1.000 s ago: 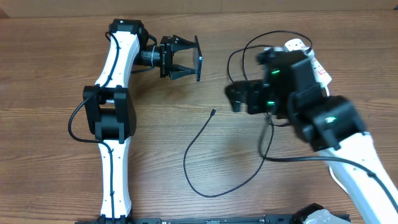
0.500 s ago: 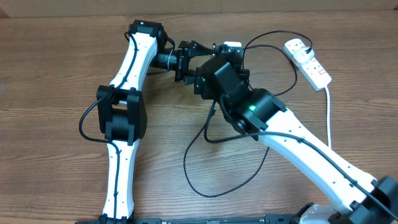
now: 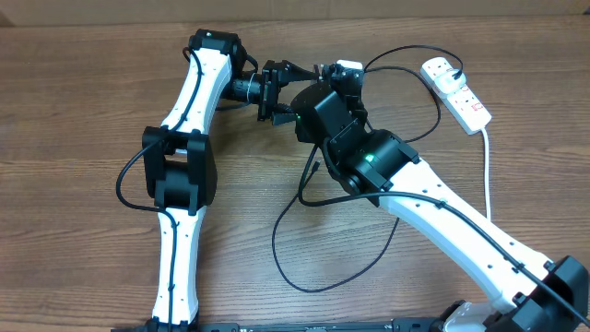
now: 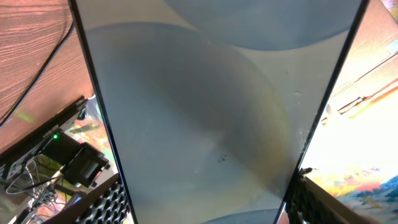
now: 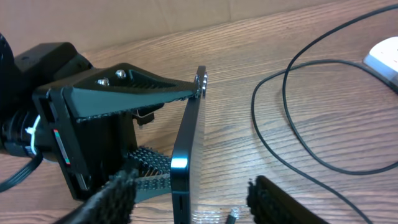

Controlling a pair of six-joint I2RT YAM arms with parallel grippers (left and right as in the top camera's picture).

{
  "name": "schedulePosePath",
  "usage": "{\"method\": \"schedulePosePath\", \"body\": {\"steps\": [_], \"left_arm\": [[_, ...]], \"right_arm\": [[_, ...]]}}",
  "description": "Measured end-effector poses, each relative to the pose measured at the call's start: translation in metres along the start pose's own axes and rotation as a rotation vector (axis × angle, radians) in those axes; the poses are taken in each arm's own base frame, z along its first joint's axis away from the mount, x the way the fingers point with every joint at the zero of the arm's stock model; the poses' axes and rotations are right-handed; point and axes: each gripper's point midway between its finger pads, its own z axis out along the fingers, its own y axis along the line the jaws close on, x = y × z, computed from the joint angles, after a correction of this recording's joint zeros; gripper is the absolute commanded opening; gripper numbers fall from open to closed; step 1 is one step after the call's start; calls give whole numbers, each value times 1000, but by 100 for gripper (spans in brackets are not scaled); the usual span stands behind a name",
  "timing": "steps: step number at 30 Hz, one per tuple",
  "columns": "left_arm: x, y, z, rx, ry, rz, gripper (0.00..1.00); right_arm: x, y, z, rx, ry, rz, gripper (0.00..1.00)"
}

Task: Plug charger to phone and switch on socket

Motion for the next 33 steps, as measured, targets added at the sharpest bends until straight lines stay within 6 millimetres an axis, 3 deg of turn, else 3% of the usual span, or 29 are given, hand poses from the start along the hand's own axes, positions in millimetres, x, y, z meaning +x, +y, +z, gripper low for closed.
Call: {"method": "schedulePosePath", "body": {"steps": [8, 12, 18, 33], "left_arm": [[0, 0, 0, 0, 0, 0, 65], [0, 0, 0, 0, 0, 0, 65], [0, 0, 0, 0, 0, 0, 65], [0, 0, 0, 0, 0, 0, 66]], "right_arm": [[11, 0, 16, 27, 22, -18, 53], [8, 0, 16, 29, 8, -14, 52], [8, 0, 16, 31, 7, -13, 40], [6, 1, 16, 27, 2, -27, 35]]}}
